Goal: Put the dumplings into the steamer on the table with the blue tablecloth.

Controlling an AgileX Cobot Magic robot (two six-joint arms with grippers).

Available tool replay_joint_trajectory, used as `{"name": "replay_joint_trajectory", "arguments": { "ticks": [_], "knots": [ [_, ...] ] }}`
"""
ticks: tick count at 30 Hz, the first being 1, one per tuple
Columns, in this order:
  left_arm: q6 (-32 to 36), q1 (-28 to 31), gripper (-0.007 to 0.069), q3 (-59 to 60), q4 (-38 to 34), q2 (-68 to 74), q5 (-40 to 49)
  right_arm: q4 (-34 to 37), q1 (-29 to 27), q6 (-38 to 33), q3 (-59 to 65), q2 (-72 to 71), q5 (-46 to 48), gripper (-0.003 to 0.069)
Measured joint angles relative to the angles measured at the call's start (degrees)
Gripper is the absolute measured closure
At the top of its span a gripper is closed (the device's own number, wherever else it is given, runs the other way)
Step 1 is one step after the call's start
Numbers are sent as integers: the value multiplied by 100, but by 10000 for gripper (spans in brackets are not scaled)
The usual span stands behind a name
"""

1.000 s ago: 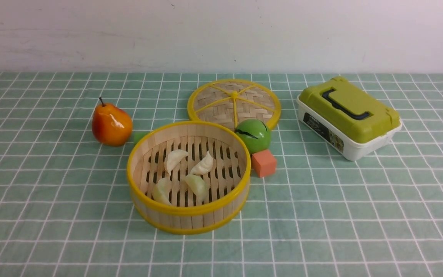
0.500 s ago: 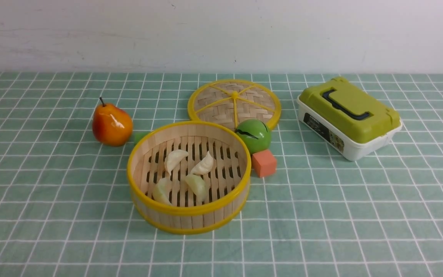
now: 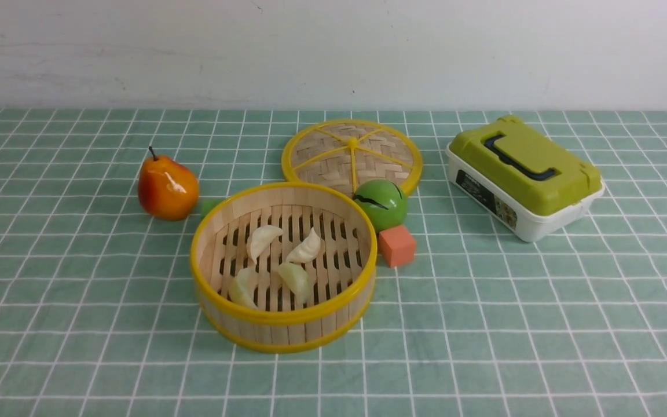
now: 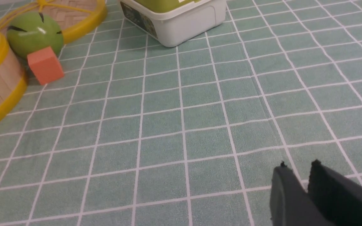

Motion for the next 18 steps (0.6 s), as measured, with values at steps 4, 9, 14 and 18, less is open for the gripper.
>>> {"name": "replay_joint_trajectory", "arguments": {
  "ticks": [4, 9, 14, 18],
  "knots": [
    [0, -447, 638, 0, 0, 0, 5, 0, 0, 0, 0, 0, 0, 545],
    [0, -535, 638, 0, -4, 0, 5, 0, 0, 0, 0, 0, 0, 541],
    [0, -535, 638, 0, -4, 0, 5, 0, 0, 0, 0, 0, 0, 535],
    [0, -535, 638, 0, -4, 0, 5, 0, 0, 0, 0, 0, 0, 529]
  ]
}}
